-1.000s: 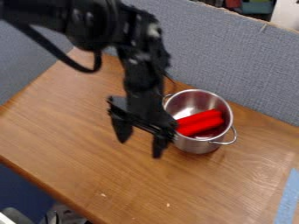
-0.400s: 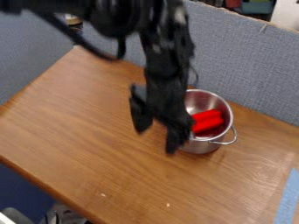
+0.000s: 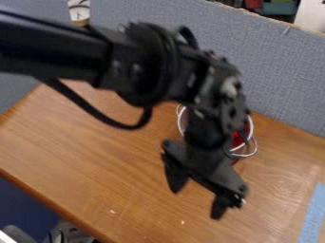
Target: Put the red object in the metal pot
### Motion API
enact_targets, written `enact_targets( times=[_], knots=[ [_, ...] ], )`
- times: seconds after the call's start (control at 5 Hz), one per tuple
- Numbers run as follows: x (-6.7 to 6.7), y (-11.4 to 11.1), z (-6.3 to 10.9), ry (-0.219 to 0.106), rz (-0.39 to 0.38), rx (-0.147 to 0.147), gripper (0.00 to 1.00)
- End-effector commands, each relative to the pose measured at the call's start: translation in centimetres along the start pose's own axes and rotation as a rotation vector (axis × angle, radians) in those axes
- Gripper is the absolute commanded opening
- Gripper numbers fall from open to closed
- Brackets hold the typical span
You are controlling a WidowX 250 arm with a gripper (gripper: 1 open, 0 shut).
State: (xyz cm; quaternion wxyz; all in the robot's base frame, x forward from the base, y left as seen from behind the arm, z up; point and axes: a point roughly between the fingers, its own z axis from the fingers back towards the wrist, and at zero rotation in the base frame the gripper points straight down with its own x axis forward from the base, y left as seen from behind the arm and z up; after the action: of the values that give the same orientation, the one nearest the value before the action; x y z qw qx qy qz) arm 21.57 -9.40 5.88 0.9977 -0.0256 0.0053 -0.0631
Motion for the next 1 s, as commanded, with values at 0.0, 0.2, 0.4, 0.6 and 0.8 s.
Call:
enact_targets(
  times=[0.0,0.2,0.4,0.6,0.8],
  knots=[
    [0.1,-1.1,-0.5,-0.023,0.092,-0.005,1.0],
    [-0.1,-1.0,-0.5,-0.03,0.18,-0.005,1.0],
    [-0.6,-1.1,0.5,-0.021,0.043,-0.004,1.0],
    [0.8,-0.6,0.4,-0.032,0.26,-0.012,1.0],
    [-0.2,0.1,-1.9,-0.048,0.375,-0.014,1.0]
  ],
)
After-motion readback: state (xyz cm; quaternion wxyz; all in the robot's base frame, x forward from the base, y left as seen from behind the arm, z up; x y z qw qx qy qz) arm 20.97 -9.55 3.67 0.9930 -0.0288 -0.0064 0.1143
